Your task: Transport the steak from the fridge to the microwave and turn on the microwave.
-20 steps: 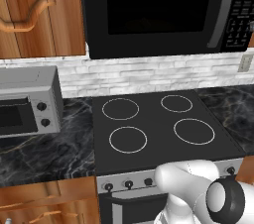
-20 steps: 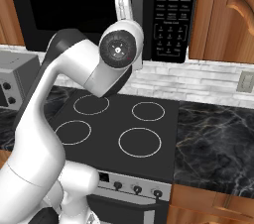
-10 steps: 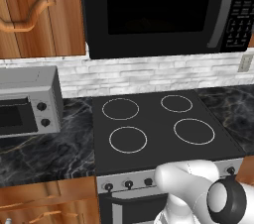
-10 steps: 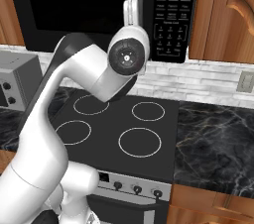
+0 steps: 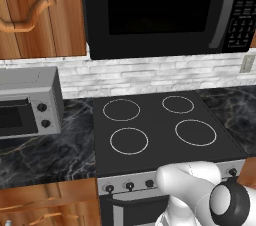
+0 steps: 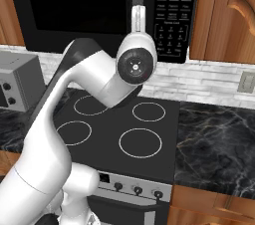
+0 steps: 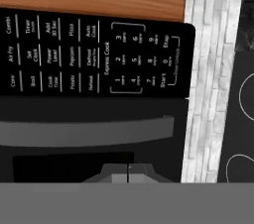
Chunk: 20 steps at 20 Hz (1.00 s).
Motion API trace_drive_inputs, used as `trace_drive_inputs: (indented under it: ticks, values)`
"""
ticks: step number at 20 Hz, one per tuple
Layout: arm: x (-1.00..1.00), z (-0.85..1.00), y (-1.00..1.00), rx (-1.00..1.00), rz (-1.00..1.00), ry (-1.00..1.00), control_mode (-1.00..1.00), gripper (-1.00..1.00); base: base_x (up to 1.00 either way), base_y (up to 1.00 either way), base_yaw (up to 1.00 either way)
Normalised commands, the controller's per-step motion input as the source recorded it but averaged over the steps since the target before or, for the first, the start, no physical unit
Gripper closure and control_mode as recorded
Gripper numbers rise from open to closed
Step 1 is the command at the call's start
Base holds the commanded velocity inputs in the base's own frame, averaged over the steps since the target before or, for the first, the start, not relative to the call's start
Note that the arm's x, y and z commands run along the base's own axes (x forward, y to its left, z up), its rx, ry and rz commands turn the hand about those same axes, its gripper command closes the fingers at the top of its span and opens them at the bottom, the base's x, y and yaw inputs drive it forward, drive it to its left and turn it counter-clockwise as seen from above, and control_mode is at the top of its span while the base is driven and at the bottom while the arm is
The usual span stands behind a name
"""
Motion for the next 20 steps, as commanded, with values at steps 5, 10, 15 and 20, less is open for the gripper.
trace_drive_inputs:
  ticks: [5,10,15,20]
  values:
    - [0.01,-0.15,-0.13,0.02,0.00,0.00,-1.00,1.00,0.00,0.00,0.00]
    - [0.11,-0.12,-0.10,0.02,0.00,0.00,-1.00,1.00,0.00,0.00,0.00]
    - [0.20,-0.13,-0.04,0.03,0.00,0.02,-1.00,1.00,0.00,0.00,0.00]
    - [0.21,-0.13,-0.06,0.03,0.00,0.01,-1.00,1.00,0.00,0.00,0.00]
